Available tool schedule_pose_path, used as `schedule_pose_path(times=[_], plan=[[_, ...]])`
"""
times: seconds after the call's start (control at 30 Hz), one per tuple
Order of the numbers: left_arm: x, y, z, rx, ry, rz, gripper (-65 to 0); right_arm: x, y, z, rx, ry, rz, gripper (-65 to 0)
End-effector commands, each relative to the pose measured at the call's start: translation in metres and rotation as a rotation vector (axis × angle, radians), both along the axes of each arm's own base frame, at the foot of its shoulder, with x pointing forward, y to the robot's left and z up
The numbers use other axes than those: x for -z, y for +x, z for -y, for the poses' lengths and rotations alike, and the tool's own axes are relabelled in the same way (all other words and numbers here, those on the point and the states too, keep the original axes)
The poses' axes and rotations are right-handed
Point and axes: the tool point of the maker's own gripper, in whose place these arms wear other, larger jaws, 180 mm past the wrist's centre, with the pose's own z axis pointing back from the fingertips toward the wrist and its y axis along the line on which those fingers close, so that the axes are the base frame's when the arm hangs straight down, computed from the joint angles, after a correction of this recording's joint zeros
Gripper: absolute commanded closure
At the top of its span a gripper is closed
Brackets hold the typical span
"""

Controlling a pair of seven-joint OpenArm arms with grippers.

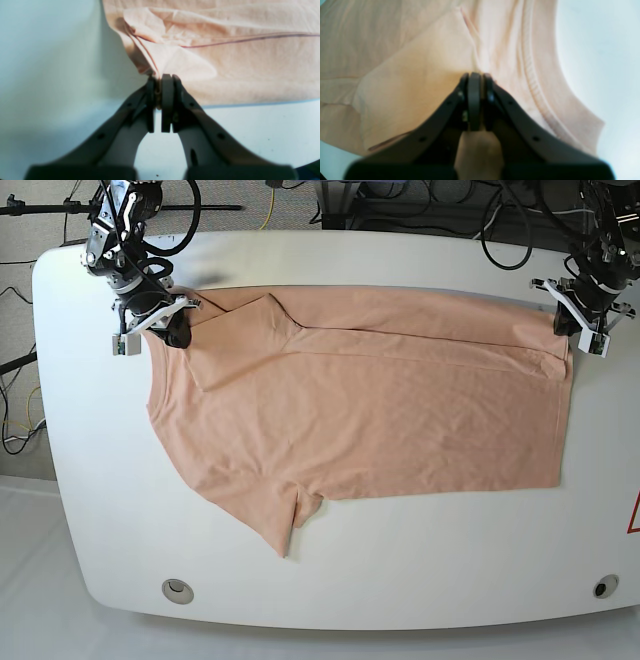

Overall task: Fold the T-shirt properly
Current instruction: 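Hold the folded edge with both grippers while smoothing the shirt flat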

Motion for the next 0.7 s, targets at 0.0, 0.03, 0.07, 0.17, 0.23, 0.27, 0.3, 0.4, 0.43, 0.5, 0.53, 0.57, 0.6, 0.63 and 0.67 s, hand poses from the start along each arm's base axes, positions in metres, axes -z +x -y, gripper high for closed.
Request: schedule_pose_path(times=[0.0,0.03,0.07,0.17,0.23,0.27,0.3,0.4,0.43,0.5,0.53,0.57,0.6,0.63,0.67], plan=[[-0.009,0.006,-0.006,0.004,0.015,0.033,-0.4,-0.009,0.003,0.006,0.008,-0.007,0.030,-0.3],[-0.009,0.005,-0.006,0.003,0.015,0.032,-0.4,-0.009,0.003,0.006,0.008,-0.007,0.029,-0.3],[-0.009,0.005,-0.007,0.002,0.015,0.032,-0.4,-0.009,0.003,0.006,0.008,-0.006,0.029,-0.3],[-0.010,0.005,-0.007,0.000,0.016,0.034,-0.3,-0.008,0.002,0.006,0.011,-0.005,0.026,-0.3],[-0.010,0.005,-0.007,0.001,0.018,0.034,-0.2,-0.008,0.002,0.007,0.013,-0.004,0.025,-0.3],[-0.009,0.004,-0.006,0.003,0.016,0.027,-0.2,-0.007,0.000,0.008,0.016,-0.007,0.016,-0.5],[-0.007,0.002,-0.004,0.005,0.015,0.020,-0.2,-0.005,-0.003,0.010,0.018,-0.010,0.007,-0.7],[-0.007,0.002,-0.004,0.006,0.015,0.019,-0.2,-0.006,-0.004,0.010,0.020,-0.011,0.004,-0.9],[-0.007,0.001,-0.004,0.007,0.015,0.017,-0.2,-0.006,-0.004,0.010,0.021,-0.012,0.003,-1.0],[-0.006,0.001,-0.004,0.006,0.014,0.015,-0.2,-0.005,-0.006,0.010,0.018,-0.015,0.000,-1.3],[-0.006,0.000,-0.003,0.007,0.014,0.013,-0.2,-0.004,-0.006,0.010,0.018,-0.015,-0.002,-1.5],[-0.006,0.000,-0.003,0.008,0.013,0.012,-0.2,-0.004,-0.007,0.010,0.017,-0.015,-0.004,-1.7],[-0.005,-0.001,-0.003,0.007,0.013,0.011,-0.2,-0.003,-0.008,0.010,0.016,-0.016,-0.007,-1.8],[-0.005,-0.001,-0.003,0.006,0.012,0.010,-0.2,-0.003,-0.008,0.010,0.016,-0.017,-0.009,-1.8],[-0.006,-0.001,-0.004,0.008,0.014,0.012,-0.4,-0.002,-0.009,0.011,0.018,-0.016,-0.009,-1.6]])
